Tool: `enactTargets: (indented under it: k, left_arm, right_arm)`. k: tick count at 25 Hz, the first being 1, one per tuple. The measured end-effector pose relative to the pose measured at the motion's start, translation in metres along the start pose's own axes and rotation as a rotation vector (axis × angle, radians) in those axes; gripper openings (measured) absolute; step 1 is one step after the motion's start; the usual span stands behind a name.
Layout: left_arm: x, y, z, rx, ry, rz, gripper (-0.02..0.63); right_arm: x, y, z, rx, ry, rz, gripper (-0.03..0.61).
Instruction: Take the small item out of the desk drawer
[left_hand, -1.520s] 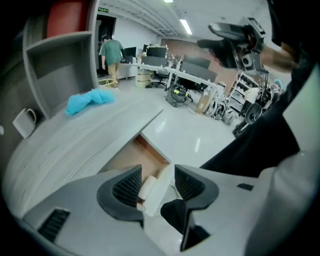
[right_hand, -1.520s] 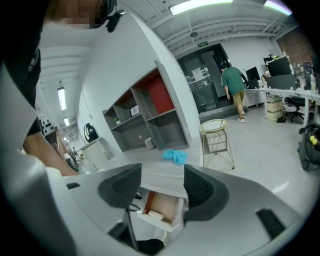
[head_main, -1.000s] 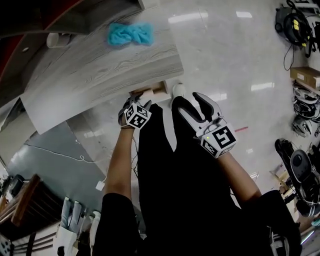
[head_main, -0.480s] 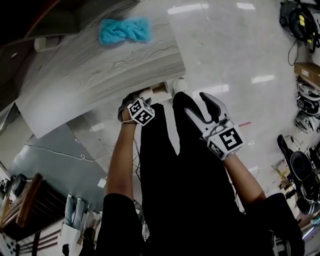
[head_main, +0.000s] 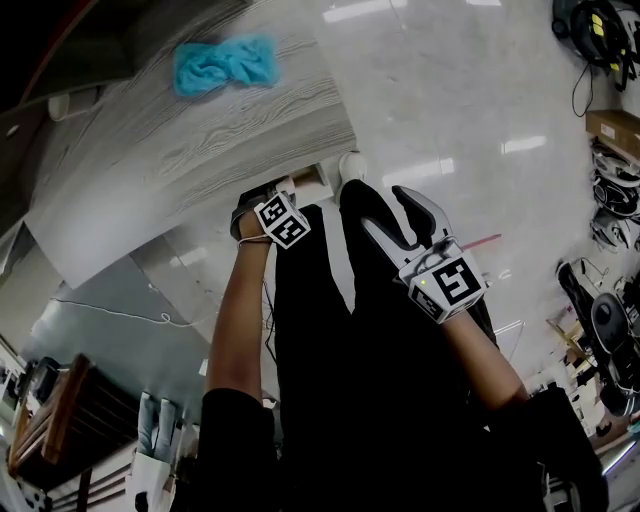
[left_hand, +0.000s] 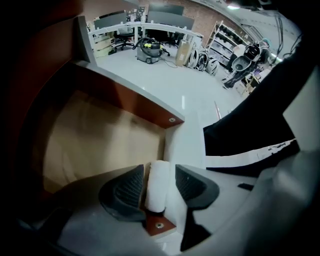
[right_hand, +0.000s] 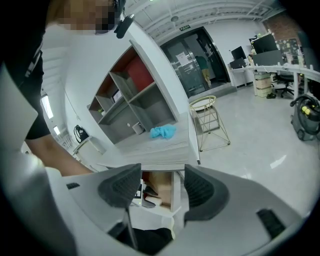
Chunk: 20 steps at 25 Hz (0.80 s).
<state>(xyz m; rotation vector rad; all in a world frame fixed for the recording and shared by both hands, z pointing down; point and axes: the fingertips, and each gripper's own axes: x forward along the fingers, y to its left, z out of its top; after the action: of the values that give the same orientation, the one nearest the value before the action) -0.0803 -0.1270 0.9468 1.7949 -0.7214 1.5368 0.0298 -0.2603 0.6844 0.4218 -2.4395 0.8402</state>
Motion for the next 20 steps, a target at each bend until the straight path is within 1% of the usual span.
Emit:
enactTargets:
  k: [9, 15, 16, 17, 18, 20]
  left_arm:
    - [0.017, 0.006, 0.006, 0.004, 0.067, -0.021, 0.19]
    - [0.021, 0.005, 0.005, 0.02, 0.089, -0.043, 0.189]
    - [0.022, 0.003, 0.003, 0.025, 0.1, -0.058, 0.182]
    - [0.023, 0.001, 0.002, 0.027, 0.111, -0.075, 0.137]
    - [0.024, -0.001, 0.002, 0.025, 0.118, -0.085, 0.117]
    - [0.025, -0.002, 0.002, 0.016, 0.121, -0.088, 0.117]
  right_arm:
    - [-0.013, -0.015, -0.009, 0.024, -0.007, -0.03, 0.255]
    - [-0.019, -0.024, -0.014, 0.044, -0.014, -0.05, 0.255]
    - [-0.019, -0.025, -0.014, 0.047, -0.016, -0.051, 0.255]
    - [-0.019, -0.026, -0.015, 0.049, -0.017, -0.051, 0.255]
    - [-0.02, -0.026, -0.016, 0.051, -0.019, -0.052, 0.255]
    - [-0.021, -0.026, -0.017, 0.055, -0.024, -0.051, 0.255]
